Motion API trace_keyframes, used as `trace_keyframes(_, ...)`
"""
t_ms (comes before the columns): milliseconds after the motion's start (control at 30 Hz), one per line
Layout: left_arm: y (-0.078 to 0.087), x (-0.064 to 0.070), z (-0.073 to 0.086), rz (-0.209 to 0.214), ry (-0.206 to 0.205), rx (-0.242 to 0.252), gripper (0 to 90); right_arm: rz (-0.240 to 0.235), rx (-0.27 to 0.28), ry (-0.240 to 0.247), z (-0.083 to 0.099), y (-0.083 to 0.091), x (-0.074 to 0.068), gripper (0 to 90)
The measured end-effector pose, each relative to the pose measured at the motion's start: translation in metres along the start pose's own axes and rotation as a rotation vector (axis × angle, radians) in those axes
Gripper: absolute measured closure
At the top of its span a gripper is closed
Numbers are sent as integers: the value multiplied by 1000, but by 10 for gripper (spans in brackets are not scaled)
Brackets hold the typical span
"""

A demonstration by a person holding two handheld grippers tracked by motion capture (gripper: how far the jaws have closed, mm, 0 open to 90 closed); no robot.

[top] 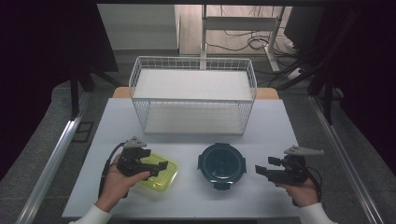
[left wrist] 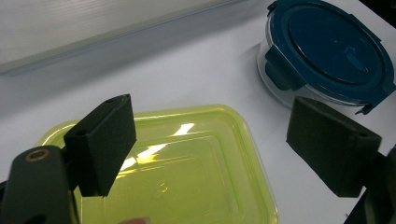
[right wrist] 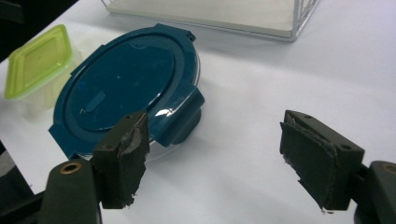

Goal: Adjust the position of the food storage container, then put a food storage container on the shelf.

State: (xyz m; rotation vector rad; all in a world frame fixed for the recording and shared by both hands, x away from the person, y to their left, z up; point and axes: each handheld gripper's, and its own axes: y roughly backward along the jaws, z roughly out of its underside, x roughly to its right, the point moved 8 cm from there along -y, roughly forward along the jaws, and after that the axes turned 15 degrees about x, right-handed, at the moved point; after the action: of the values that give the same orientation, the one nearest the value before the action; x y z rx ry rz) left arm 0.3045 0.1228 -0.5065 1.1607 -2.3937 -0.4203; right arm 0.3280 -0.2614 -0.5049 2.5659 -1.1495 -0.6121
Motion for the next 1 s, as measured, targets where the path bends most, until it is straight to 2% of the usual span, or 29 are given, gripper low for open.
trace_keyframes(233, -3, 6, -1, 5, 14, 7, 146, -29, 16, -21, -3, -2, -5, 216)
trace_keyframes(367, -6, 12, -3, 24, 41, 8, 111, -44, 22, -30, -5, -3, -7, 215)
trace_keyframes(400, -6, 14, -4, 36, 60, 9, 107, -47, 19, -32, -6, -3, -7, 214)
trace_keyframes(433, -8, 21, -8, 67, 99, 17, 104, -48, 18, -34, -6, -3, -7, 211)
trace_keyframes(567, -14, 40, -16, 103, 121, 28, 86, -54, 25, -61, -10, -3, -9, 197)
trace_keyframes(600, -14, 40, -16, 103, 121, 28, 80, -54, 25, -61, -10, -3, -9, 197)
trace_keyframes(633, -14, 46, -19, 118, 135, 30, 80, -56, 29, -63, -11, -3, -9, 196)
trace_keyframes(667, -17, 58, -22, 141, 146, 36, 69, -63, 41, -73, -16, -3, -11, 196)
trace_keyframes(800, -26, 77, -26, 168, 146, 29, 64, -82, 45, -71, -23, -6, -17, 196)
trace_keyframes(933, -39, 85, -25, 184, 159, 8, 65, -93, 36, -57, -23, -9, -21, 196)
trace_keyframes(967, -44, 85, -24, 187, 164, 0, 65, -96, 33, -56, -23, -10, -22, 197)
trace_keyframes(1000, -56, 83, -22, 195, 172, -17, 87, -97, 28, -51, -23, -10, -22, 199)
